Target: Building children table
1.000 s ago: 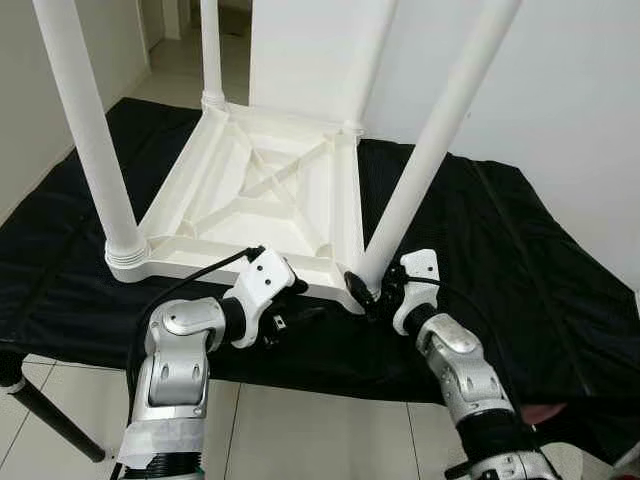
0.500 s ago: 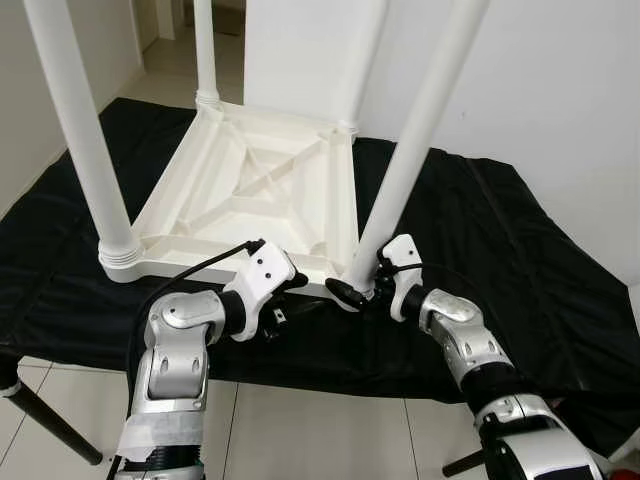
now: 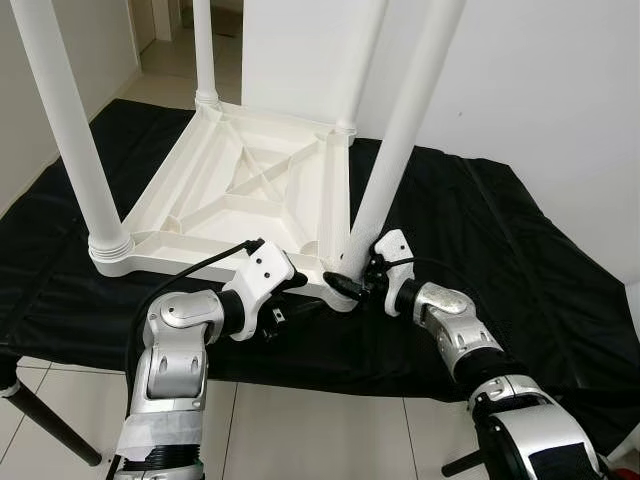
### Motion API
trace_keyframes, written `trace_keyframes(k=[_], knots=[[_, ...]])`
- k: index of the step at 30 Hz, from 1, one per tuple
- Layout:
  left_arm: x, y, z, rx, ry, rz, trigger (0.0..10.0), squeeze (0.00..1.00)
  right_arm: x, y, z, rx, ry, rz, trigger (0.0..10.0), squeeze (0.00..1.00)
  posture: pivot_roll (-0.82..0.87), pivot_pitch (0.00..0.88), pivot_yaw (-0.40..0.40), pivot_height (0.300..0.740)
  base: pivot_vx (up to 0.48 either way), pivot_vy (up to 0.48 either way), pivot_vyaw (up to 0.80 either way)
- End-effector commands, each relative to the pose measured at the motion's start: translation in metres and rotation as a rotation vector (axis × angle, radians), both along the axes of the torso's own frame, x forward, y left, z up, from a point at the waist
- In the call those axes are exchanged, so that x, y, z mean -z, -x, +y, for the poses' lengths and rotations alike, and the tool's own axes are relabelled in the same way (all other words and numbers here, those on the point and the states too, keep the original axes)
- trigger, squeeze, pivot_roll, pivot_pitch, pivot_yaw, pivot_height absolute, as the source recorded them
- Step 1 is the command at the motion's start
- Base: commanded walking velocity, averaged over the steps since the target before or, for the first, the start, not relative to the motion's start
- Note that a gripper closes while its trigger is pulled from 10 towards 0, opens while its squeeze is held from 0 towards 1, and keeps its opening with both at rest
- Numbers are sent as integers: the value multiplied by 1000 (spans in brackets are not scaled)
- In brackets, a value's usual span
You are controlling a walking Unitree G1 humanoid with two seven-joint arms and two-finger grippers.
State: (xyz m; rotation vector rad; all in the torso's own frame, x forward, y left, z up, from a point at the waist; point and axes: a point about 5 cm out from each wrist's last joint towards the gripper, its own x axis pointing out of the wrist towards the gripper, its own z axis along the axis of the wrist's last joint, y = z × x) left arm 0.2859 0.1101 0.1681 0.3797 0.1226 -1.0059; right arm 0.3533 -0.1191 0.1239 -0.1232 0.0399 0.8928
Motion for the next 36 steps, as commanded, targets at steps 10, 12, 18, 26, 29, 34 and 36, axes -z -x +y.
trace_keyframes(k=[10, 12, 18, 26, 29, 34, 36], knots=[[0, -9, 5, -281, 21, -90, 10000, 0, 12, 9, -12, 89, -45, 24, 10000, 0, 88, 0, -140, 740, 0, 0, 0], [0, -8, 5, -278, 21, -89, 10000, 0, 11, 10, -11, 115, -52, 15, 10000, 0, 88, 0, -139, 740, 0, 0, 0], [1, -9, 3, -270, 23, -84, 10000, 0, 9, 9, -6, 318, -62, -19, 10000, 0, 78, 0, -141, 740, 0, 0, 0], [2, -7, 3, -272, 25, -79, 10000, 0, 3, 10, 9, 516, -121, -13, 10000, 0, 78, 0, -150, 740, 0, 0, 0], [3, -7, 3, -277, 28, -79, 10000, 0, 2, 14, 18, 623, -141, 4, 10000, 0, 79, 0, -157, 740, 0, 0, 0], [3, -4, 3, -285, 33, -75, 10000, 0, 5, 24, 36, 709, -107, 0, 10000, 0, 78, 0, -166, 740, 0, 0, 0], [4, -4, 2, -287, 34, -73, 10000, 0, 3, 27, 40, 701, -85, -27, 10000, 0, 71, 0, -165, 740, 0, 0, 0]])
